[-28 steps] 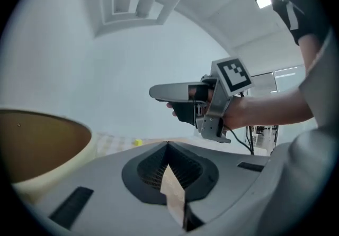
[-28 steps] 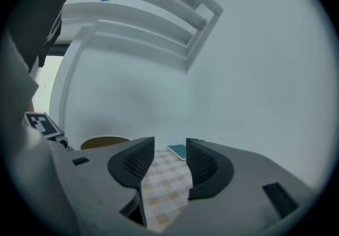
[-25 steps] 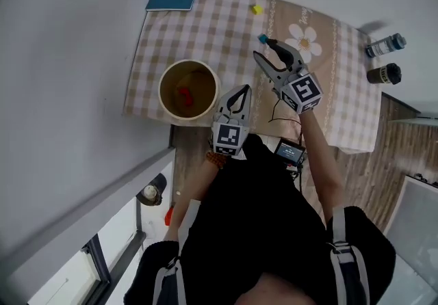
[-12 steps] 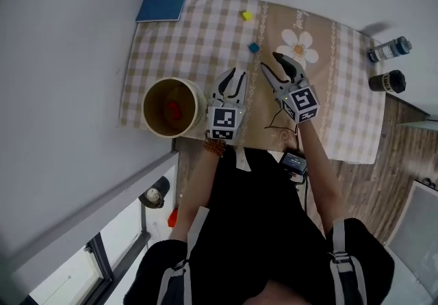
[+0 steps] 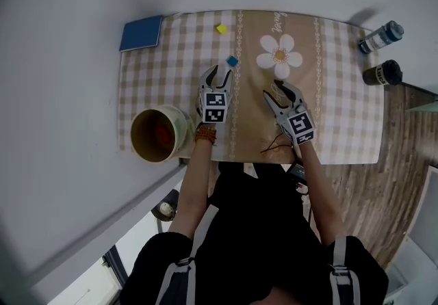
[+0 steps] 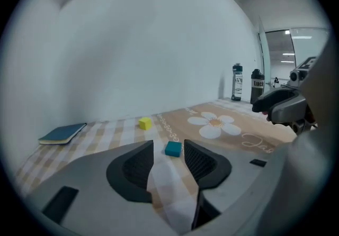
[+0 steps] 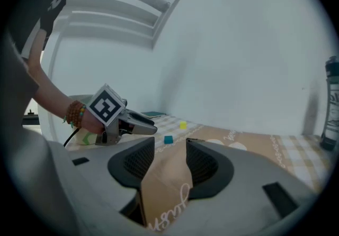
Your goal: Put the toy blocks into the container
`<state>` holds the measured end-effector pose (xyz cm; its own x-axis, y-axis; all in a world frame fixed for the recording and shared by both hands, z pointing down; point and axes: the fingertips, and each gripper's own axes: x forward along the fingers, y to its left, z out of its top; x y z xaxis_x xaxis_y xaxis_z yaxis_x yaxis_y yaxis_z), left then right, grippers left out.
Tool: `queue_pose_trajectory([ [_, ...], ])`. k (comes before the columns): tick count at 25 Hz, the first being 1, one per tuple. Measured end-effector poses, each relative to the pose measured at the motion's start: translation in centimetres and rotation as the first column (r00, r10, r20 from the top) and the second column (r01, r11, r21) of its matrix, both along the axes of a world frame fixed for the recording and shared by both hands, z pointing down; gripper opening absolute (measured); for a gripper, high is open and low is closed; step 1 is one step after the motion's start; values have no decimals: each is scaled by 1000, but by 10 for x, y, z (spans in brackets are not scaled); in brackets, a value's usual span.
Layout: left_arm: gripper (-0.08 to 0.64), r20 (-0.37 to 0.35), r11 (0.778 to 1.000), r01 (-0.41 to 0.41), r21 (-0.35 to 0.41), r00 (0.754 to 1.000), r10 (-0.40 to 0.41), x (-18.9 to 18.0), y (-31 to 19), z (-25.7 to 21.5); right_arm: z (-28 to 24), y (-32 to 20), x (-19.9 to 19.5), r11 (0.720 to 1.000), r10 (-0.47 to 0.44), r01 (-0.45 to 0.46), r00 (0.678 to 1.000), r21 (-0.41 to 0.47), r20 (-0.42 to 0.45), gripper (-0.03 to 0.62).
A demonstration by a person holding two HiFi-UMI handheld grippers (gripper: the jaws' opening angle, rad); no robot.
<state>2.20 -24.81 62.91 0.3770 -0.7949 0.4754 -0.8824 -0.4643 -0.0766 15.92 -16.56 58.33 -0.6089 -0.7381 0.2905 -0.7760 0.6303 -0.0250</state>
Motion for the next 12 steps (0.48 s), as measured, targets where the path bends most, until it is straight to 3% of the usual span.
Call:
queue_pose_trajectory([
  [5,219,34,993,-74,-97,996,77,12,-40,11,20,-22,5,999,20,-20,1000,-30,-3,193],
  [10,215,88,985,-110,-130,989,122,22,-53,22,45,-21,9,997,34,-33,999,-64,17,193],
  [12,207,106,982,-125,-143,984,141,23,-55,26,49,-22,7,997,42,-40,999,-70,17,159],
])
